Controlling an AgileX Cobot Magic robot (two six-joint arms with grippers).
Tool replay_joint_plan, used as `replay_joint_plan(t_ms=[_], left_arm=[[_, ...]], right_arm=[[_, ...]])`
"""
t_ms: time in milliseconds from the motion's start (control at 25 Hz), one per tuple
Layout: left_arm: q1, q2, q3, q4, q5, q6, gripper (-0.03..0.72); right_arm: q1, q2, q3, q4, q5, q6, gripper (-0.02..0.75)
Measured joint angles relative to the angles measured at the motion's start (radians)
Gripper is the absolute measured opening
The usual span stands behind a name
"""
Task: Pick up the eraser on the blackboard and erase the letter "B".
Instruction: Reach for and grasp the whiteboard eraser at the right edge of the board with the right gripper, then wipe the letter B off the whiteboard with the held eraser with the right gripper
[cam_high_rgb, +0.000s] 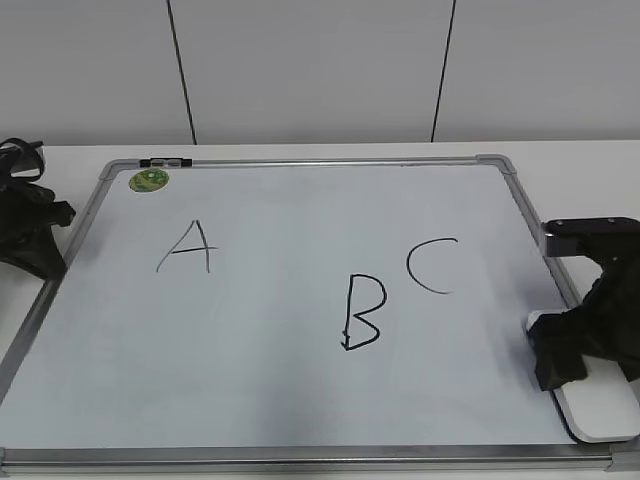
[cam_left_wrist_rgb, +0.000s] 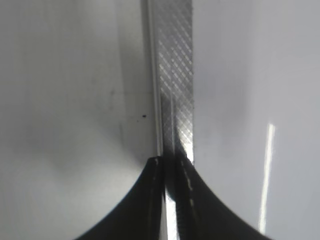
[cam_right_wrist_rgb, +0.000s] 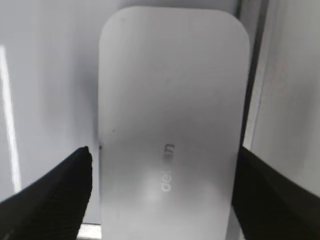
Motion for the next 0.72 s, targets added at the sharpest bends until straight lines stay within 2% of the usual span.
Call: replay_joint_plan(t_ms=[360,720], left_arm=[[0.000,0.000,0.000,0.002,0.000,-0.002,0.032],[0.000,0.000,0.000,0.002,0.000,-0.002,0.032]], right_arm=[[0.000,0.020,-0.039,-0.002,0.029,0.007,0.549],[0.004,-0.010,-0.153,-0.013,0.124,0.007,0.547]])
